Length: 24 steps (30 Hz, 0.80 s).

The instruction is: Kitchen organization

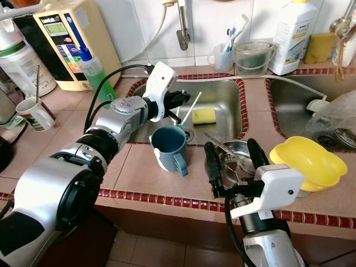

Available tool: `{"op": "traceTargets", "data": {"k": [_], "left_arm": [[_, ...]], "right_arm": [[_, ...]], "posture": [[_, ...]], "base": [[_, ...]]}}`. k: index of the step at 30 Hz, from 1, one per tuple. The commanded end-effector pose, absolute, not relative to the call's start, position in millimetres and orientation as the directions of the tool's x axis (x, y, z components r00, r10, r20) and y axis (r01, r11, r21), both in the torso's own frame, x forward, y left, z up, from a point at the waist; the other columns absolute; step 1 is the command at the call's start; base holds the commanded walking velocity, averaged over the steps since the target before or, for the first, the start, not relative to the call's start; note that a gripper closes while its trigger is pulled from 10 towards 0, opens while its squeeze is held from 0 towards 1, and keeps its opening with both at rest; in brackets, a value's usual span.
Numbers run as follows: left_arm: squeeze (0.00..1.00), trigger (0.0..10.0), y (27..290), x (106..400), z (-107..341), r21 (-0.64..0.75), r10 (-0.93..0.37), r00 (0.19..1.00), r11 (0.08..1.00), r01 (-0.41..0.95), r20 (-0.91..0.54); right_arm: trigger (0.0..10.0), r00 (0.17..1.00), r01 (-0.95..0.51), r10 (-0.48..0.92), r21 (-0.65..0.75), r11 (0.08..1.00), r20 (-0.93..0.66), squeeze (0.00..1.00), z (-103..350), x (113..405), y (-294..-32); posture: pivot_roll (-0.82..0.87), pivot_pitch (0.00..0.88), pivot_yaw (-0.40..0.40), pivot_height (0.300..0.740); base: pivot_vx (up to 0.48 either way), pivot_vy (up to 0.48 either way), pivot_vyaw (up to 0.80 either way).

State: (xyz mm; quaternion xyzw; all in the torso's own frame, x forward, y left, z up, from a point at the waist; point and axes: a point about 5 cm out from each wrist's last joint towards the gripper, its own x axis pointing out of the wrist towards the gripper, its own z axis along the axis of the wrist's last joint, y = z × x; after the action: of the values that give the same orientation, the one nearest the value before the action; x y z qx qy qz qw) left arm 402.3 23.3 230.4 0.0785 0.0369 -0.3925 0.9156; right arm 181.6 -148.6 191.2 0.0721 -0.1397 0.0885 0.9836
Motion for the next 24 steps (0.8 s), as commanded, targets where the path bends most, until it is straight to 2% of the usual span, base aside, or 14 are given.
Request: {"op": "traceTargets", "data": {"k": [1, 24], "left_arm": [[0.00, 10.0, 28.1, 405.6, 240.4, 0.114, -0.702, 0.703, 0.694, 0.711, -0.115], [0.00, 10.0, 29.2, 406.9, 246.9, 0.108, -0.698, 0.709, 0.701, 0.705, -0.098]], "right_arm": [[10.0, 0.940, -0.198, 0.151, 0.130, 0.971, 0.306, 0.00, 196.3, 179.6, -147.0], [10.0, 0.938, -0.250, 0.200, 0.149, 0.957, 0.284, 0.00, 194.5, 178.2, -140.9]], "posture": [[-0.26, 0.106, 0.200, 0.740], [-0.25, 0.110, 0.199, 0.740]], "base": [[0.000, 0.000, 0.00], [0.000, 0.000, 0.00]]}}
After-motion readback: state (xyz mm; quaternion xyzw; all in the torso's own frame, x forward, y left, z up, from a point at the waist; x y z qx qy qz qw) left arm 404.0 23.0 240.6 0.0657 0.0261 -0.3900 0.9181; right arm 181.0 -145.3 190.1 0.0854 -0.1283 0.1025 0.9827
